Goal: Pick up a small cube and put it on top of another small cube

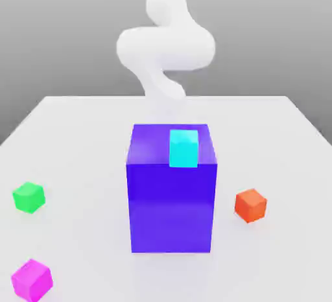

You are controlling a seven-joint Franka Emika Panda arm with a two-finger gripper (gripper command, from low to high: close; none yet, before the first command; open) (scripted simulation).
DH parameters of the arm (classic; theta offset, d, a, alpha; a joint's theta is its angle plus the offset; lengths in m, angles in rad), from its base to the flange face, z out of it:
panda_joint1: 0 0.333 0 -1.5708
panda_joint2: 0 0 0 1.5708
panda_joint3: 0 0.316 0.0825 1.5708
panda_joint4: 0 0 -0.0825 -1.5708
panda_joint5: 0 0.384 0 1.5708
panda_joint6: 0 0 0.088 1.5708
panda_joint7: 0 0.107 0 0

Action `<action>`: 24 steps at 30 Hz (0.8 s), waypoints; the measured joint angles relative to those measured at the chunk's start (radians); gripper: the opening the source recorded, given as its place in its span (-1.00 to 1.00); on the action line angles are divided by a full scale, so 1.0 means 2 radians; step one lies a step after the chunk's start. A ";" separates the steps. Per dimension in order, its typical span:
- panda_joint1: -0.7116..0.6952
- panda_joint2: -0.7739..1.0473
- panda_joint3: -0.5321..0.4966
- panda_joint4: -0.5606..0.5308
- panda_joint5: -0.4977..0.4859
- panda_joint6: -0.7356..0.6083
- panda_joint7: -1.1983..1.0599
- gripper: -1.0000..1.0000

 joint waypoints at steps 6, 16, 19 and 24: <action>-0.004 0.111 -0.039 0.000 0.022 0.032 -0.015 0.00; -0.021 0.293 -0.092 0.001 0.068 0.085 -0.048 0.00; -0.039 0.348 -0.101 0.001 0.082 0.100 -0.057 0.00; -0.061 0.437 -0.110 0.001 0.097 0.127 -0.068 0.00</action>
